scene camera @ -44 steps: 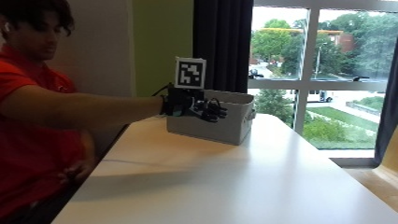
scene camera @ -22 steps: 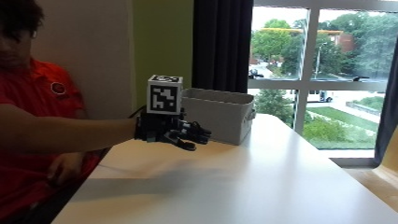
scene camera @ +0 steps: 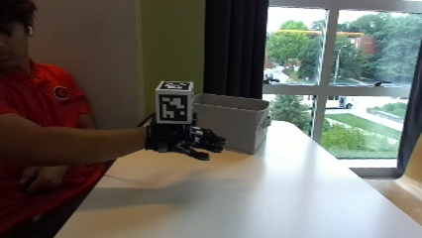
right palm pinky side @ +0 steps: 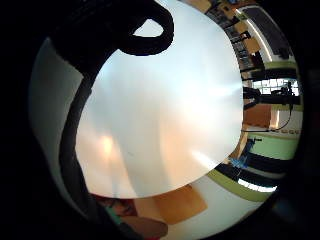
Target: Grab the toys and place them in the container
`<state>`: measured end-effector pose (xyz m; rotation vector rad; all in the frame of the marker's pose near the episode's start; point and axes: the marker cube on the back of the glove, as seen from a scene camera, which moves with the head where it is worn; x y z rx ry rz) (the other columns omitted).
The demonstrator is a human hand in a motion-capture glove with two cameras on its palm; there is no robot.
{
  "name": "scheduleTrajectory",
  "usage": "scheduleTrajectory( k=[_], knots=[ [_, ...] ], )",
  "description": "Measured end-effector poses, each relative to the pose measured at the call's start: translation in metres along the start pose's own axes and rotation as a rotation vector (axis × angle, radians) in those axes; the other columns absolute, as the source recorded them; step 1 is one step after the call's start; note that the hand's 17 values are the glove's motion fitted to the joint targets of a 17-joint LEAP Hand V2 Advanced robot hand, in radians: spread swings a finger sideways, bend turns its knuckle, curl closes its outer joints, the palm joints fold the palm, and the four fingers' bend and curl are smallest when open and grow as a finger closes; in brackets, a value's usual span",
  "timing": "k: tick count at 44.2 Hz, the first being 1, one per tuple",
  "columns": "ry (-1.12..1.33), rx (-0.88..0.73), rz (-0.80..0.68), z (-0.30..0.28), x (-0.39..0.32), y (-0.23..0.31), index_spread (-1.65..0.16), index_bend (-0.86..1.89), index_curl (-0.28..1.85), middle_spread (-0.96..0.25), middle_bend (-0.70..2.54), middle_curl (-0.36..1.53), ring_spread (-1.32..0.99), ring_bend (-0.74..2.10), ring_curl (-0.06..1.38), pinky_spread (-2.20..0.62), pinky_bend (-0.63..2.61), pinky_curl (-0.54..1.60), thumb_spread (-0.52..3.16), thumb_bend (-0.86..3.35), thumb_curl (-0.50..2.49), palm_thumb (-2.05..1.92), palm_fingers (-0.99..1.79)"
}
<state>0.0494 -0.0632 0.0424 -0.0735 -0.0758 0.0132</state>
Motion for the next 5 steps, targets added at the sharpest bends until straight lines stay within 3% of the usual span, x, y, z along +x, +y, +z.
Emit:
scheduleTrajectory(
  k=[5],
  knots=[
    [0.000, 0.021, -0.003, -0.0037, 0.0001, 0.0009, -0.39, 0.27, 0.45, -0.11, 0.17, 0.33, -0.10, 0.25, 0.24, 0.05, 0.75, 0.30, 1.14, -0.05, 0.23, -0.05, 0.01]
  ],
)
